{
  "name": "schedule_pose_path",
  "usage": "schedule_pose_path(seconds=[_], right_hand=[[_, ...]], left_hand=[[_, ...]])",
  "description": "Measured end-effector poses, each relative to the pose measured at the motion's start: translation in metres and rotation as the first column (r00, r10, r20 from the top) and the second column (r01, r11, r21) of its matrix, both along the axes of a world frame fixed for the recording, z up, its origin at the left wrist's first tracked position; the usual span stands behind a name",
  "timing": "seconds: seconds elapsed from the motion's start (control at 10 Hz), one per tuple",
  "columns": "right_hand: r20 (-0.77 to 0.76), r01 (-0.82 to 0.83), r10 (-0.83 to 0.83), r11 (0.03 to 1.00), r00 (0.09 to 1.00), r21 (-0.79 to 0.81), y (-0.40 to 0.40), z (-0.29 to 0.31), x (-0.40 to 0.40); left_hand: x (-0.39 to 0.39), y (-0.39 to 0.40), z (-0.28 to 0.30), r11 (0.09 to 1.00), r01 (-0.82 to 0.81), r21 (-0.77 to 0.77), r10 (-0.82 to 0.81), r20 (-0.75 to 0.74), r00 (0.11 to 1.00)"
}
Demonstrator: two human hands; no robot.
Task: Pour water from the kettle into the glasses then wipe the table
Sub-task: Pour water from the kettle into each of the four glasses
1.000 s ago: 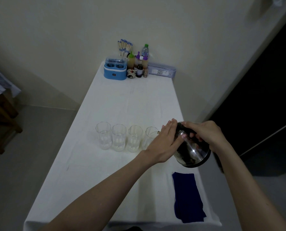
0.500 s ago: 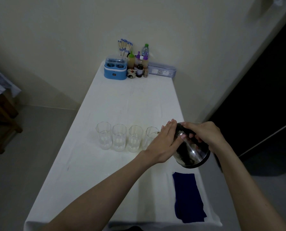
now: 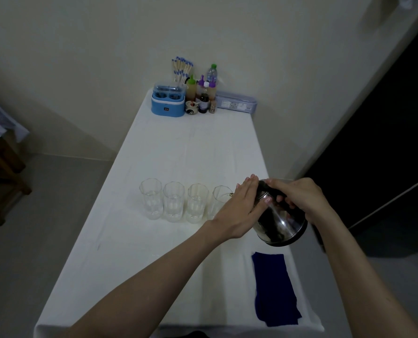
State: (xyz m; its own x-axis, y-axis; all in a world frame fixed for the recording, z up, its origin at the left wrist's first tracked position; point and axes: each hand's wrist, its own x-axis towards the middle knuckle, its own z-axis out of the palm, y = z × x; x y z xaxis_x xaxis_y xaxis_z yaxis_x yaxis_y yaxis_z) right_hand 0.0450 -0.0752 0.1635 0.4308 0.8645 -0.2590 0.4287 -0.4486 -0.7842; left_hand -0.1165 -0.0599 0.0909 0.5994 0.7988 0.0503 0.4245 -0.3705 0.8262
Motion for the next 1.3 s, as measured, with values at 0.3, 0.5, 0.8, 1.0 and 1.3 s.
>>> schedule_pose_path(seconds=[0.3,0.5,0.8,1.0,1.3], right_hand=[[0.007,0.006,-0.006,1.000,1.000,-0.004,0.0029,-0.0012,0.0009],[0.018,-0.005,0.005,1.000,1.000,-0.003,0.0039,-0.0010,0.0009],[-0.002,-0.003,0.003,1.000,1.000,0.002,0.0074,-0.0034,0.0034],[0.009,-0.006,0.006,1.000,1.000,0.006,0.0059,-0.0008,0.0017],[0.066,-0.008,0.007,1.000,0.998,0.004,0.0038,0.0047,-0.0033]], left_hand=[[-0.0004,0.0001,0.0015,1.000,-0.003,0.004,0.003,0.004,1.000],[-0.0005,0.0000,0.0026,1.000,0.001,0.005,-0.001,0.000,1.000],[-0.0008,0.0008,0.0044,1.000,0.004,-0.001,-0.004,0.002,1.000],[-0.0006,0.0011,0.0043,1.000,0.007,0.003,-0.007,-0.002,1.000],[-0.0015,0.0027,0.0034,1.000,0.009,0.000,-0.009,-0.004,1.000]])
